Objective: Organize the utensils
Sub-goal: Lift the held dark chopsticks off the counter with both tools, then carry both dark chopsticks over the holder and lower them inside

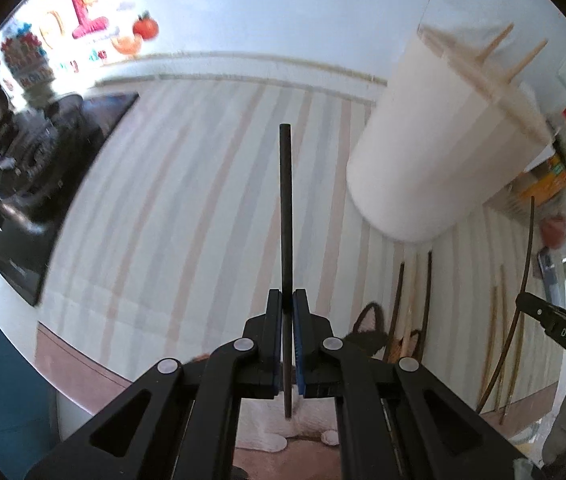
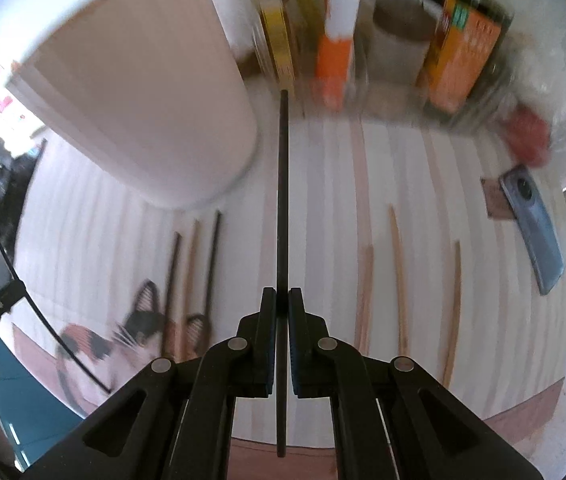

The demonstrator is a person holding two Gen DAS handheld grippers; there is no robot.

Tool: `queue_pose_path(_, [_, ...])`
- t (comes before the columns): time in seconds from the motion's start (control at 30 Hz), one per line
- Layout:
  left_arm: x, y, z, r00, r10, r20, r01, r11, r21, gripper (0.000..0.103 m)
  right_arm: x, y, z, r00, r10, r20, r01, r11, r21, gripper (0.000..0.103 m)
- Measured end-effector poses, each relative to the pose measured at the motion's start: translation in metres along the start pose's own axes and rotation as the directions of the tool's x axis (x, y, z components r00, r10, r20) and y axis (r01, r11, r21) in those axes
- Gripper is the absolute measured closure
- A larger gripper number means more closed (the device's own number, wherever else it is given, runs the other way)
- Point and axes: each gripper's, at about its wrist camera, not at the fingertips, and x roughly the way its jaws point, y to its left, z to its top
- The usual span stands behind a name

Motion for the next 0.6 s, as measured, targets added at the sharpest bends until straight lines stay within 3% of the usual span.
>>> queue_pose_path(0.17, [-0.028, 0.006, 0.016, 0.995, -0.004, 0.099, 0.004, 1.000, 0.000, 0.101, -0.030, 0.021, 0.009, 0.995, 0.025, 0.102, -0.025, 1.000, 0.004, 0.097])
queue_pose_path(0.33, [-0.071, 0.000, 0.044, 0.977, -0.038, 0.209, 0.038, 0.999, 0.002, 0.101, -0.072, 0.031, 0.028, 0.976, 0.055, 0.213, -0.058, 0.998, 0.006, 0.097])
queue_pose_path(0.6, [-0.157, -0.006, 0.090, 0.917, -0.189, 0.352, 0.194, 0.981, 0.022, 0.101, -0.143, 0.052, 0.074, 0.917, 0.138, 0.375, -0.141, 0.990, -0.019, 0.097])
